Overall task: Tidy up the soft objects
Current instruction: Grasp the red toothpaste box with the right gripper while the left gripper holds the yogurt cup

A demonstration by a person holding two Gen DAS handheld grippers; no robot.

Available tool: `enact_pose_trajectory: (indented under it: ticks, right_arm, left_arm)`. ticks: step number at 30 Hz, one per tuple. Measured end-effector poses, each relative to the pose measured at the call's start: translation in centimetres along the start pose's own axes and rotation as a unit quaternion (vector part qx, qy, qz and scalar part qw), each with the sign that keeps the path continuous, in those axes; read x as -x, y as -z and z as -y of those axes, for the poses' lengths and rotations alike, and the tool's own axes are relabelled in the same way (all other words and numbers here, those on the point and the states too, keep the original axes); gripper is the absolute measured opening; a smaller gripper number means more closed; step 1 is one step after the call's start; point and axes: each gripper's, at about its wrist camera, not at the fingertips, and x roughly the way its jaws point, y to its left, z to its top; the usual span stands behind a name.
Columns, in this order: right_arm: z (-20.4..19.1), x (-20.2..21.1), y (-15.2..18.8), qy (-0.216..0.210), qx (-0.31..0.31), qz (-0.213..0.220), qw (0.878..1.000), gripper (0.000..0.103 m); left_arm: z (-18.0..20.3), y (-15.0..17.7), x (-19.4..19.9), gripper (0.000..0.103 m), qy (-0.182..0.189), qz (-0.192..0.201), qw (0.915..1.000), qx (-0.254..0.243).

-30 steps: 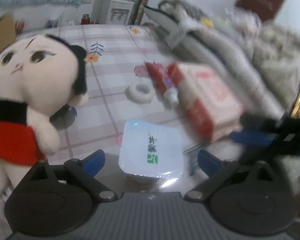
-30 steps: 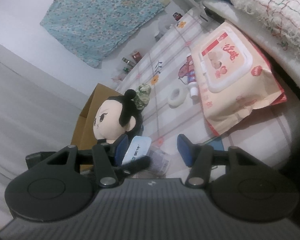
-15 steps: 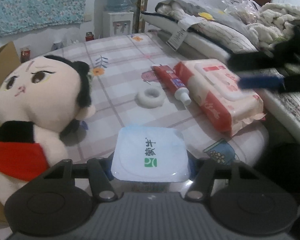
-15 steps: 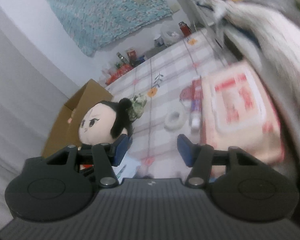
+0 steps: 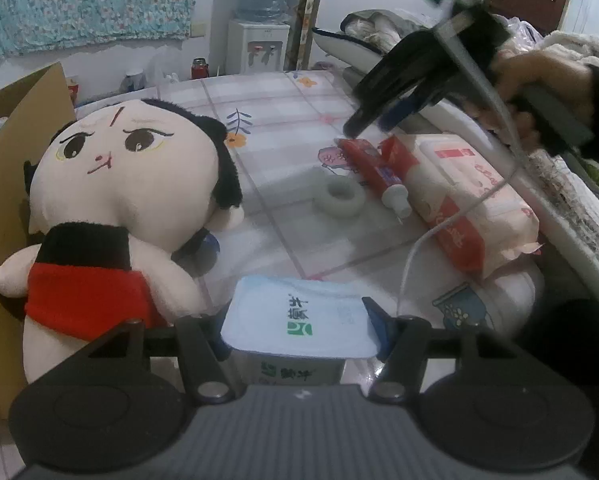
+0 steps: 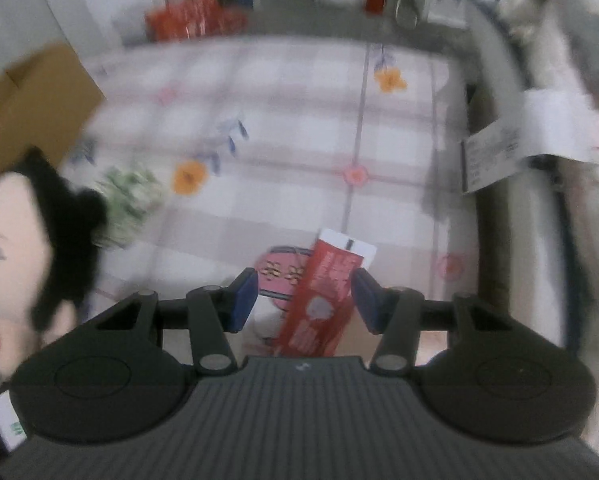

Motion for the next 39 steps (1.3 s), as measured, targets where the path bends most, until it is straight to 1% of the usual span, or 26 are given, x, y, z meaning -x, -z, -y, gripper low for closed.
enact_pose_trajectory:
  ticks: [1, 3, 5, 6, 8, 10, 11, 13, 15, 17, 19, 20, 22, 23, 24, 26, 28, 30, 33, 36, 39]
  right_arm:
    - [0.2, -0.9, -0.3, 0.004, -0.001, -0.015, 1.000, 0.051]
    - [0.2, -2.4, -0.6, 0.005, -0.006, -0.038, 0.999, 0.039]
    - [0.4, -3.0, -0.8, 0.007, -0.010, -0.041, 0.999, 0.032]
    - [0.4, -3.0, -0.8, 0.000, -0.013, -0.038, 0.999, 0.028]
    - [0.2, -2.8, -0.7, -0.011, -0.016, -0.033, 0.999, 0.023]
    - [-0.4, -2.9, -0.6, -0.005, -0.009, -0.033, 0.999, 0.023]
    - [-0.7, -2.9, -0.7, 0.001, -0.004, -0.034, 0.999, 0.023]
    - [-1.2, -2.8, -0.9, 0.006, 0.003, -0.040, 0.999, 0.031]
    - [-1.5, -3.0, -0.9, 0.009, 0.012, -0.051, 0.999, 0.046]
    - [-2.0, -3.4, -0.8, 0.020, 0.030, -0.059, 0.998, 0.050]
    - [-2.1, -4.1, -0.7, 0.020, 0.032, -0.072, 0.997, 0.050]
    - [-2.0, -4.4, -0.6, 0.018, 0.031, -0.068, 0.997, 0.052]
    - [-2.0, -4.3, -0.7, 0.017, 0.027, -0.056, 0.998, 0.045]
    - [-1.9, -4.2, -0.7, 0.018, 0.024, -0.048, 0.998, 0.037]
    - [-1.8, -4.1, -0.6, 0.009, 0.021, -0.044, 0.999, 0.036]
    - [-1.8, -3.7, -0.1, 0.006, 0.015, -0.029, 0.999, 0.036]
    - [-1.7, -2.8, 0.5, 0.006, 0.010, -0.003, 1.000, 0.036]
    - [-1.6, -1.3, 1.3, -0.003, -0.001, 0.033, 0.999, 0.035]
    - [-1.4, 2.1, 3.3, -0.005, -0.013, 0.104, 0.994, 0.035]
    - [-1.2, 5.9, 6.5, -0.009, -0.031, 0.176, 0.984, 0.035]
    - [-0.7, 8.7, 10.1, -0.013, -0.052, 0.231, 0.972, 0.035]
  left_arm:
    - [-0.1, 0.0, 0.1, 0.063, 0.002, 0.000, 1.0000, 0.002]
    - [-0.4, 0.1, 0.2, 0.063, 0.005, 0.000, 1.0000, 0.005]
    - [-0.6, 0.1, 0.4, 0.063, 0.006, 0.001, 1.0000, 0.007]
    - [-0.7, 0.2, 0.4, 0.063, 0.006, 0.002, 0.9999, 0.008]
    - [-1.0, 0.3, 0.5, 0.063, 0.006, 0.001, 0.9999, 0.010]
    - [-1.2, 0.4, 0.6, 0.063, 0.008, 0.001, 0.9999, 0.010]
    - [-1.2, 0.4, 0.6, 0.063, 0.008, 0.001, 0.9999, 0.012]
    - [-1.2, 0.4, 0.6, 0.063, 0.009, 0.001, 0.9999, 0.015]
    - [-1.1, 0.4, 0.6, 0.063, 0.010, 0.001, 0.9998, 0.015]
    - [-1.0, 0.4, 0.5, 0.063, 0.010, 0.001, 0.9998, 0.015]
    - [-1.1, 0.4, 0.5, 0.063, 0.010, 0.002, 0.9998, 0.017]
    - [-1.2, 0.4, 0.5, 0.063, 0.011, 0.002, 0.9998, 0.019]
    - [-1.3, 0.4, 0.5, 0.063, 0.012, 0.002, 0.9997, 0.022]
    - [-1.3, 0.4, 0.5, 0.063, 0.012, 0.002, 0.9997, 0.023]
    - [-1.4, 0.4, 0.5, 0.063, 0.011, 0.002, 0.9997, 0.023]
    - [-1.3, 0.3, 0.4, 0.063, 0.008, 0.002, 0.9997, 0.022]
    - [-1.3, 0.3, 0.4, 0.063, 0.005, 0.003, 0.9997, 0.022]
    - [-1.3, 0.2, 0.3, 0.063, 0.003, 0.002, 0.9997, 0.024]
    - [-1.1, 0.3, 0.3, 0.063, 0.000, 0.002, 0.9997, 0.023]
    - [-0.9, 0.3, 0.2, 0.063, -0.002, 0.003, 0.9998, 0.020]
    - [-0.5, 0.3, 0.2, 0.063, -0.006, 0.003, 0.9998, 0.017]
